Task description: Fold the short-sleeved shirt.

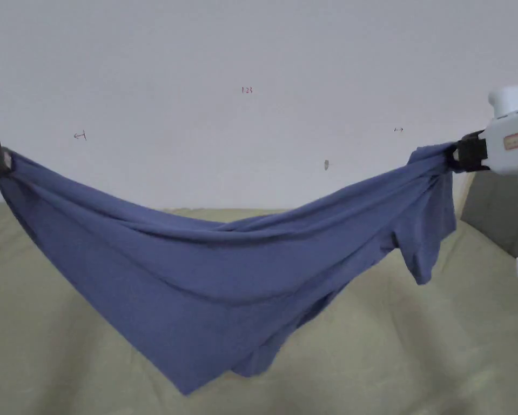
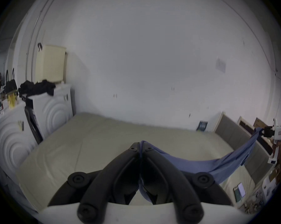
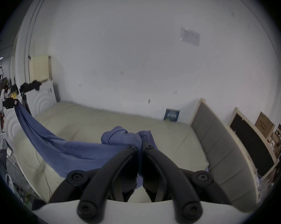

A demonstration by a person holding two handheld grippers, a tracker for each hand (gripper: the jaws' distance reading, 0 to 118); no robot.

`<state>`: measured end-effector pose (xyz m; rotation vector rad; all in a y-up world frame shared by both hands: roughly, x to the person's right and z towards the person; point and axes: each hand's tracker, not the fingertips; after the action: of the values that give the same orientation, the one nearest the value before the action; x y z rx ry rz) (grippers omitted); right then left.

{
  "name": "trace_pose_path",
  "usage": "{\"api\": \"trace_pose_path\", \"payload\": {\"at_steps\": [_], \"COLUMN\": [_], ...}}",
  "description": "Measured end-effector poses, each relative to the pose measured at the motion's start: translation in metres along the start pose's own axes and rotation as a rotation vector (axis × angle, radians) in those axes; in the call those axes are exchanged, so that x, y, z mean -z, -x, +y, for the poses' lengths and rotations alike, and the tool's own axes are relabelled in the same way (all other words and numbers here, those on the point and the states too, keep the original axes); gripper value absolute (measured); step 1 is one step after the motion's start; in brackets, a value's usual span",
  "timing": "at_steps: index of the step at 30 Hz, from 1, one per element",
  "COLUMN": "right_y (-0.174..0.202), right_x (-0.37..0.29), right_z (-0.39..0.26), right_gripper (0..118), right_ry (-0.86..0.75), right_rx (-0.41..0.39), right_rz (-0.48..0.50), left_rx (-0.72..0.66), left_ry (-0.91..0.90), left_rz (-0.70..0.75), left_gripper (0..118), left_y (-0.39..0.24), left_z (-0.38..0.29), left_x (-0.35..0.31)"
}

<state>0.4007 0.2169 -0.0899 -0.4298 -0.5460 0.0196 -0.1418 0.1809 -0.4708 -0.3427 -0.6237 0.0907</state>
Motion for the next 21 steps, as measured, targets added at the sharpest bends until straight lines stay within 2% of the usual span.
{"api": "trace_pose_path", "payload": {"at_steps": [4,7,10,16,21], "right_y": [-0.006,-0.01,-0.01,-0.013,-0.011], "right_x": [-0.01,-0.005,0.016,0.081,0.116], "right_z": [0.059,0.084,0.087,0.028,-0.051], "right_gripper": [5,6,5,6,6], "right_ry": [-0.121,-0.126,-0.119,-0.049,-0.026], "right_rx": [0.0,0.021,0.008,0.102,0.119], "right_rz": [-0.058,-0.065,-0.095,-0.057,-0.096], "left_rx": [0.021,0.017,-0.006,-0.021,-0.007], "left_ry": [-0.112,-0.143,-0.162,-0.085,-0.043], "left_rz": [0.041,0.053,0.071,0.052,0.037], "left_gripper": [0,0,0,0,0], "left_y": [-0.011,-0.014,-0.017,-0.012,-0.009], "left_z": [0.063,0.089,0.09,0.03,-0.036], "left_x": [0.009,0.023,0.043,0.109,0.135]}}
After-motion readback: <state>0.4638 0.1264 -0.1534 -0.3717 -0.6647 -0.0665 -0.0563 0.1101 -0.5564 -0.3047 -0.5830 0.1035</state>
